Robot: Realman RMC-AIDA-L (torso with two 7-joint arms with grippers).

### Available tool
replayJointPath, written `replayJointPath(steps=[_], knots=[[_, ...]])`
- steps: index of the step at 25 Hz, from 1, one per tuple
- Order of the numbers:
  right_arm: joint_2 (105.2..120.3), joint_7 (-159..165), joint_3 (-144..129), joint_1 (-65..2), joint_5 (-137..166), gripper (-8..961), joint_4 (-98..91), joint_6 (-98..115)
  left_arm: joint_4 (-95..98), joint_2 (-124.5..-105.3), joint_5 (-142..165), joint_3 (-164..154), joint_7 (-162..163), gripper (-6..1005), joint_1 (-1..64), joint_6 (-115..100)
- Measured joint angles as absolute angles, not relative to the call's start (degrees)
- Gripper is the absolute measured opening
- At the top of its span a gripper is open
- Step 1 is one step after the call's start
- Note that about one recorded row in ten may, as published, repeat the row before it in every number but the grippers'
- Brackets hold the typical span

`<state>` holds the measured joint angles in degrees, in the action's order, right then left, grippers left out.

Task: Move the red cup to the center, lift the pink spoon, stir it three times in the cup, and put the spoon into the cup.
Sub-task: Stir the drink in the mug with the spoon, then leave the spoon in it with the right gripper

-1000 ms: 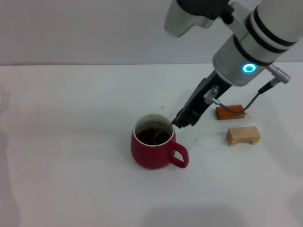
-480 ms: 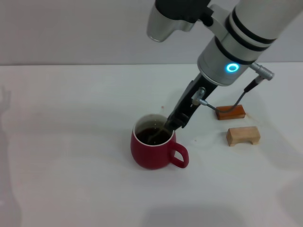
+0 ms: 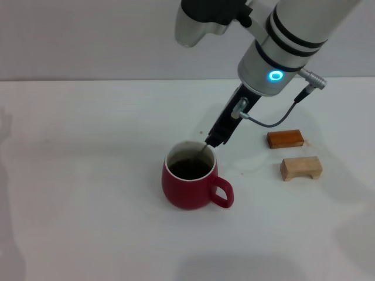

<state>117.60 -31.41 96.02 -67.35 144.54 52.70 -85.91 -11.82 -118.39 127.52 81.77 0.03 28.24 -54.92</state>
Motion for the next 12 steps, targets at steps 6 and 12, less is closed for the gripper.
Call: replayJointPath(steps=[6, 12], knots=[[117.33, -32.4, 96.1, -68.1, 144.9, 149, 51.8, -88.7, -11.9, -118.39, 127.5, 81.7, 0.1, 845, 28.1, -54.9], [118.19, -33.5, 96.1, -68.5, 142.3, 150, 53.7, -92.1, -11.9, -118.38, 127.5, 81.7, 0.1, 844, 28.0, -55.0]])
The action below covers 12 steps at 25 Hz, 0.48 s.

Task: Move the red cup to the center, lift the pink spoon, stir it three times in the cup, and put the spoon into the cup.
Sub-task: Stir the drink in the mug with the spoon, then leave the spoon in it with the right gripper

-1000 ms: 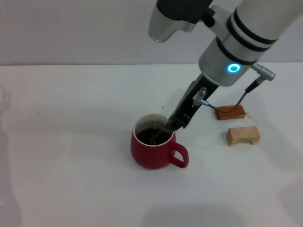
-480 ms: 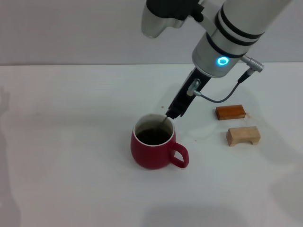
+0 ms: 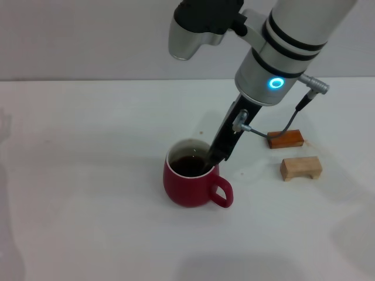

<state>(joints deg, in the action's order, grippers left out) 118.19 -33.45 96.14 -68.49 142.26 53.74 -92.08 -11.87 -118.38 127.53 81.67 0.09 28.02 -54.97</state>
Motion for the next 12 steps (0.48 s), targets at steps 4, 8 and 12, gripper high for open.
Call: replayJointPath(steps=[4, 8, 12], knots=[[118.21, -33.5, 96.1, -68.6, 141.2, 150, 54.0, -91.4, -11.9, -118.38, 127.5, 81.6, 0.1, 844, 28.0, -55.0], [118.21, -33.5, 96.2, -69.0, 141.3, 150, 53.3, -88.1, -11.9, -118.39, 127.5, 81.6, 0.2, 844, 28.0, -55.0], [117.78, -33.5, 96.3, -70.2, 142.4, 150, 50.1, -84.9, -11.8, -118.43, 127.5, 81.6, 0.6, 844, 28.0, -55.0]])
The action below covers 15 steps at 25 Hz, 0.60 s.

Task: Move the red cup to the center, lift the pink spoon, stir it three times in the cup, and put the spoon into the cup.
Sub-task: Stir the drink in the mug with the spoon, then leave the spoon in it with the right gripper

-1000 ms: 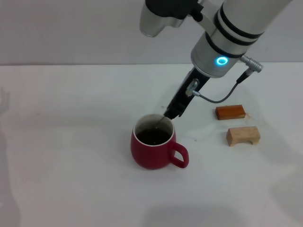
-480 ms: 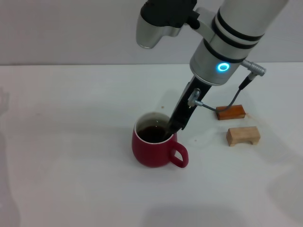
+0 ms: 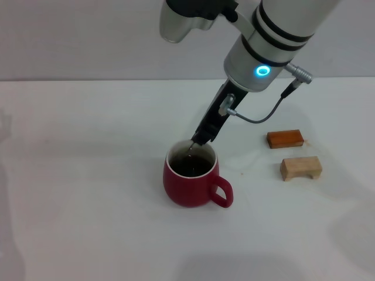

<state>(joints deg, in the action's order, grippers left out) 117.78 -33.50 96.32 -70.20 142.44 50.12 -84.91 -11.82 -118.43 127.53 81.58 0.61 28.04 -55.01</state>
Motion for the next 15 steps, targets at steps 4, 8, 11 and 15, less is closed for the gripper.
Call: replayJointPath(steps=[4, 8, 11, 15], knots=[[117.73, -33.5, 96.5, -71.5, 145.3, 149, 47.9, -84.7, -11.8, -118.45, 127.5, 81.5, 0.7, 844, 28.0, -55.0], [117.87, -33.6, 96.1, -71.9, 145.5, 149, 48.3, -88.2, -11.9, -118.47, 127.5, 81.5, 0.7, 846, 28.0, -54.9], [118.25, -34.3, 96.4, -72.1, 143.8, 149, 49.5, -90.7, -11.9, -118.47, 127.5, 81.6, 0.7, 846, 28.0, -54.9], [118.29, -34.3, 96.4, -72.2, 142.6, 149, 50.2, -90.5, -11.9, -118.48, 127.5, 81.6, 0.7, 845, 27.9, -55.0]])
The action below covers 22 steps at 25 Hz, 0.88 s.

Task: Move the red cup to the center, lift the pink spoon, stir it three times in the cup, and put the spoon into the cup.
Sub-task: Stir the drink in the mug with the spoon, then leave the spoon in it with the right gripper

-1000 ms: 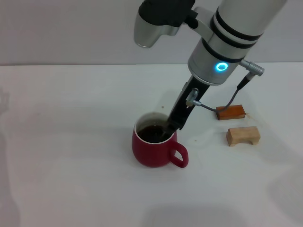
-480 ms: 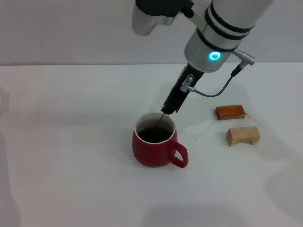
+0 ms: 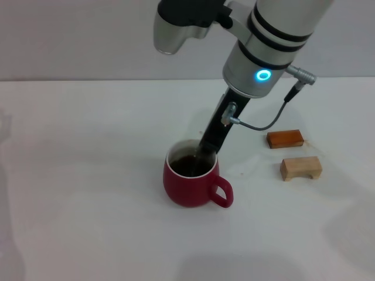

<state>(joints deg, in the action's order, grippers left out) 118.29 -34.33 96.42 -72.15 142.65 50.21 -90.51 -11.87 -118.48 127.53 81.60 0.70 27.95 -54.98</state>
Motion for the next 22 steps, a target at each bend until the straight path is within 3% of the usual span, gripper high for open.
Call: replayJointPath(steps=[22], knots=[[118.70, -34.4, 95.6, -75.1, 143.6, 150, 47.9, -86.4, -11.9, -118.47, 127.5, 81.7, 0.8, 846, 27.6, -55.4]])
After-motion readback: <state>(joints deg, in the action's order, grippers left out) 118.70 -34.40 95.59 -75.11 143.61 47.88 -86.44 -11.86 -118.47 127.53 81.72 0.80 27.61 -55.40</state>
